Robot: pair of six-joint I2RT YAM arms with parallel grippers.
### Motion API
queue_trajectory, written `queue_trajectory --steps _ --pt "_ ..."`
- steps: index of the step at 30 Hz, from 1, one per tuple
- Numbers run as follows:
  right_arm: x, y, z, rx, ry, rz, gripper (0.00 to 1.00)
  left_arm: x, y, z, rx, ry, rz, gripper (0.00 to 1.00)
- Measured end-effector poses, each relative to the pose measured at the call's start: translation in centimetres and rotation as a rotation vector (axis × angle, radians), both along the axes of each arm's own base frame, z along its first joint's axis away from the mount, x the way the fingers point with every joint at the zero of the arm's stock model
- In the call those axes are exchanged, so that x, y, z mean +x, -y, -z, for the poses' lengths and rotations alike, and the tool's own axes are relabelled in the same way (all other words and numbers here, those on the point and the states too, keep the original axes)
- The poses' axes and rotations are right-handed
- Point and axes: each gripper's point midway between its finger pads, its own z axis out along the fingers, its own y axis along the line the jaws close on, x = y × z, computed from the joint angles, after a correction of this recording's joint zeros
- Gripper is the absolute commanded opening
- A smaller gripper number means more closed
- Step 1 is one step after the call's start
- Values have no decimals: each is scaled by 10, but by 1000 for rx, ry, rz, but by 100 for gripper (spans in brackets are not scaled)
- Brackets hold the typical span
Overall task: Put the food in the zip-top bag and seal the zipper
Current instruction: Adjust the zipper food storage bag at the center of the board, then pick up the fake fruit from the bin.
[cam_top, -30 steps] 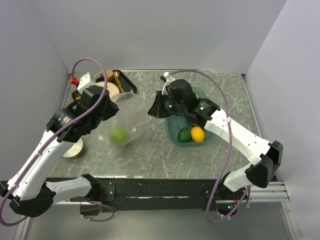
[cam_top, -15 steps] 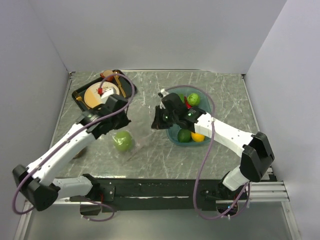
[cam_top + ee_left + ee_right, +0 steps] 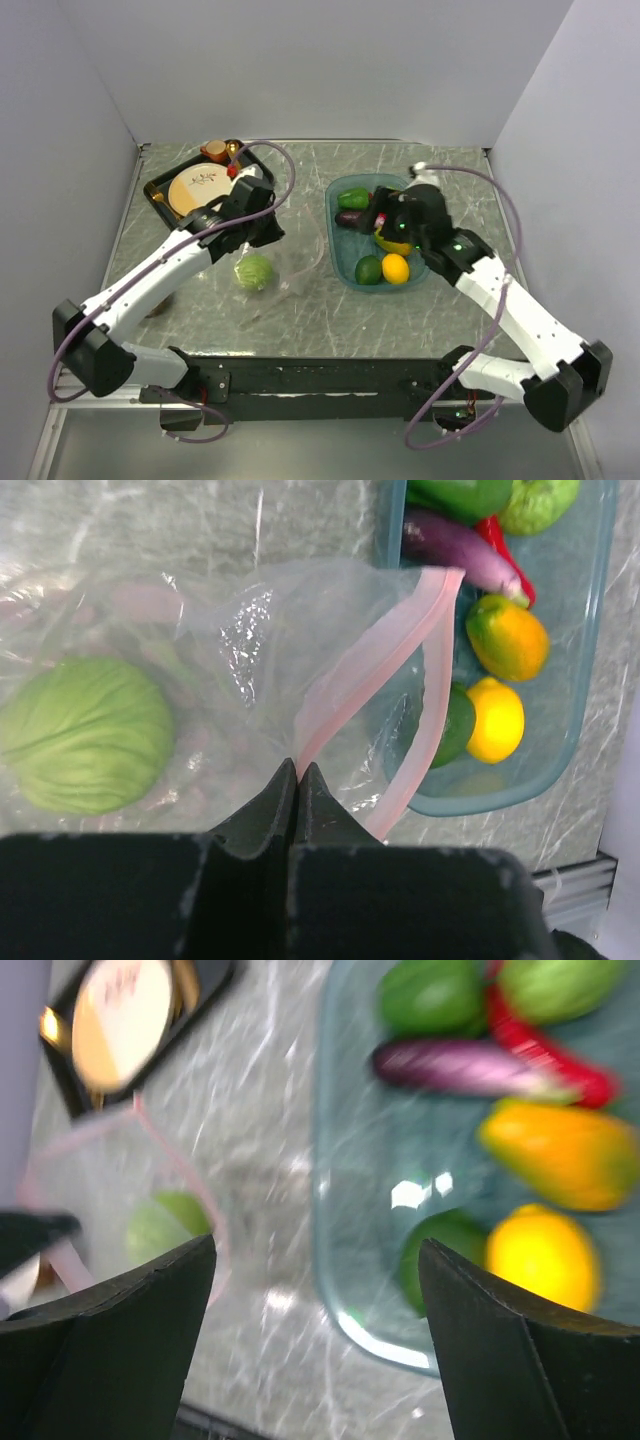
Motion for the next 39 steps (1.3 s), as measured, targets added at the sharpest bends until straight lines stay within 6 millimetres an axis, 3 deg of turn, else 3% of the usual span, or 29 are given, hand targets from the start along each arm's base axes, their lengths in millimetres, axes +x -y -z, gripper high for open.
queue_trajectory --steps 2,5,9,12,19,25,30,32,37,39 --pt "6 19 1 -11 4 54 89 1 5 7 -2 -20 15 1" --pt "12 35 23 -62 -52 93 87 0 10 14 -13 -33 30 1" --pt "3 29 89 -133 -233 24 85 -2 12 23 -18 -47 42 1" --pt "-9 25 117 -151 -332 -16 85 -5 13 26 -20 -58 50 1" --pt "-12 15 135 -130 -392 -52 85 -10 16 25 -30 -56 66 1" --pt "-14 14 163 -147 -479 -43 84 -18 18 19 -47 -40 83 1" --pt "-15 17 178 -178 -516 -28 83 -24 18 28 -40 -53 91 1" --pt "-15 17 182 -188 -524 -24 73 -25 18 30 -36 -57 92 1" --pt "-11 16 187 -189 -526 -19 62 -26 19 30 -34 -57 95 1" --pt "-11 16 187 -188 -523 -20 44 -27 20 30 -36 -57 97 1"
